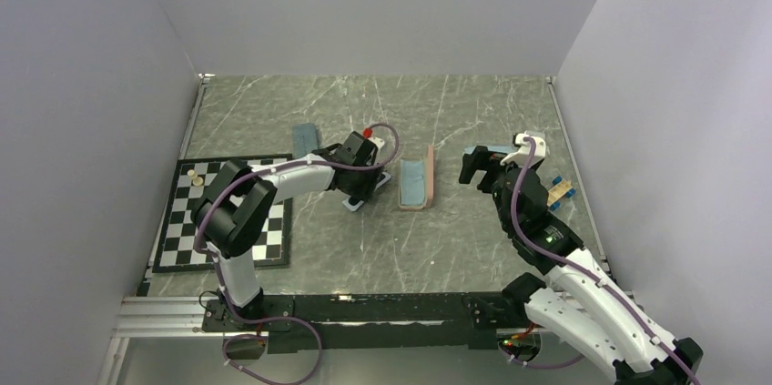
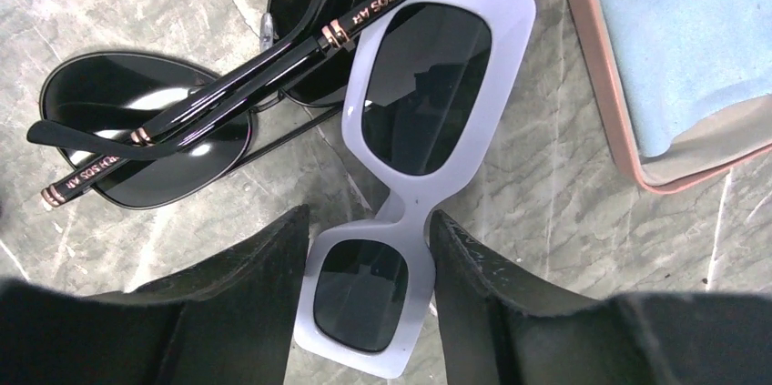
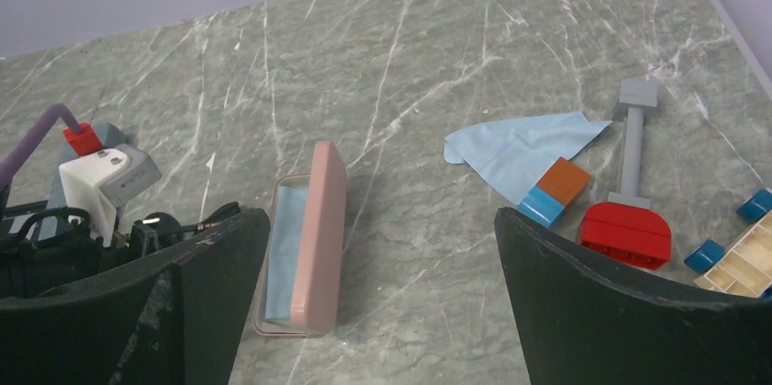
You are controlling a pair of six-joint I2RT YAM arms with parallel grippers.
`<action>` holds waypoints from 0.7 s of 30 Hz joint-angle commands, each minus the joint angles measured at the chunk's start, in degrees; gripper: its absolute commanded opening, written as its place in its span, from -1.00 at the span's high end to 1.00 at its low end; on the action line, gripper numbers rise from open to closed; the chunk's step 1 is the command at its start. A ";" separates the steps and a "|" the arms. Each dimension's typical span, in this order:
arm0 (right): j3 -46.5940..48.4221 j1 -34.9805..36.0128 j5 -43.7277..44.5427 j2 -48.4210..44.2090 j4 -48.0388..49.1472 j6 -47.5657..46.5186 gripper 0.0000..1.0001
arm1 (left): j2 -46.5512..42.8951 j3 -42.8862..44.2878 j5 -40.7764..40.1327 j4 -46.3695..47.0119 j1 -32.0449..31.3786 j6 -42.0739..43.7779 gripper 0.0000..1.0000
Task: Organize the sunglasses
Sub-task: Pick up the sunglasses from the center of the board.
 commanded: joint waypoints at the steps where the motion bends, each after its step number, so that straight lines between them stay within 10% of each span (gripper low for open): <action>1: -0.05 0.06 0.84 -1.79 -0.25 0.73 -0.99 | 1.58 2.22 -1.39 -2.30 -0.41 -1.51 -0.03; 21: 0.67 0.04 2.65 -3.54 -3.58 4.12 -0.99 | -13.13 -3.72 12.37 -3.95 -2.05 -11.60 0.70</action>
